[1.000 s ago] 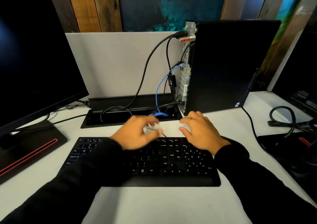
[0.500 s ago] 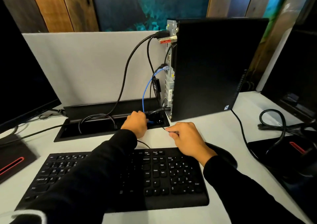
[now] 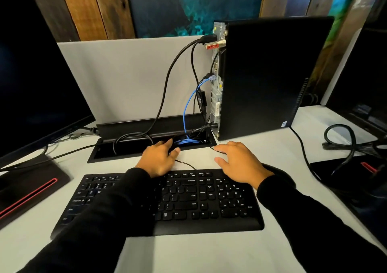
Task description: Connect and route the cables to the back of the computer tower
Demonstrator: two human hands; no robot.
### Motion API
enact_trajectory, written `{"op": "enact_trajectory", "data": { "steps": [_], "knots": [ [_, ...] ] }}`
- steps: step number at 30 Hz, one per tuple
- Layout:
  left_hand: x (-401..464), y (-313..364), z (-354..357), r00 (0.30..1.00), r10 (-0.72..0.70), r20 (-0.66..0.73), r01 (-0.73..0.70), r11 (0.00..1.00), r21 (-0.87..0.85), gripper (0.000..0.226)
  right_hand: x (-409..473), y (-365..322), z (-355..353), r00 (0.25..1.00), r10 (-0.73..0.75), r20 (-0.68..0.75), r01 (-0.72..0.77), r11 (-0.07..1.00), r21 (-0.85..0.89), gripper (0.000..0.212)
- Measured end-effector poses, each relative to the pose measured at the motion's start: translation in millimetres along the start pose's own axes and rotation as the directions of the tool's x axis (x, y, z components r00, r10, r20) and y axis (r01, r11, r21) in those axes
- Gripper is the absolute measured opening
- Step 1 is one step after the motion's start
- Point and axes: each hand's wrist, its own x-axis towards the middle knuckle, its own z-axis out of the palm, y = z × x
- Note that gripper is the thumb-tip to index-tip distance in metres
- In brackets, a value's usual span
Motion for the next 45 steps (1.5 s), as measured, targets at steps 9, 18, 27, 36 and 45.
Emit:
{"op": "enact_trajectory", "data": {
  "steps": [9, 18, 27, 36, 45],
  "knots": [
    [-78, -47, -4, 0.982, 0.013, -0.186, 0.017, 0.987, 0.159, 0.065, -22, -32, 20, 0.999, 0.037, 0.023, -0.031, 0.977, -0.211, 0.054],
    [-81, -36, -8, 0.972, 0.016, -0.233, 0.023, 0.986, 0.164, 0.033, -24, -35, 21, 0.999, 0.043, -0.005, -0.043, 0.971, -0.233, 0.058],
    [-84, -28, -11, 0.976, 0.016, -0.217, 0.016, 0.99, 0.143, 0.032, -29, -34, 23, 0.998, 0.027, -0.061, -0.035, 0.991, -0.13, 0.043],
    [-89, -25, -10, 0.966, 0.004, -0.258, 0.034, 0.989, 0.142, 0.031, -31, -34, 21, 0.998, 0.031, -0.062, -0.039, 0.991, -0.129, 0.043],
    [-81, -27, -8, 0.945, 0.034, -0.324, -0.014, 0.998, 0.063, 0.029, -27, -31, 24, 0.995, 0.022, -0.099, -0.036, 0.989, -0.144, 0.042]
  ]
}}
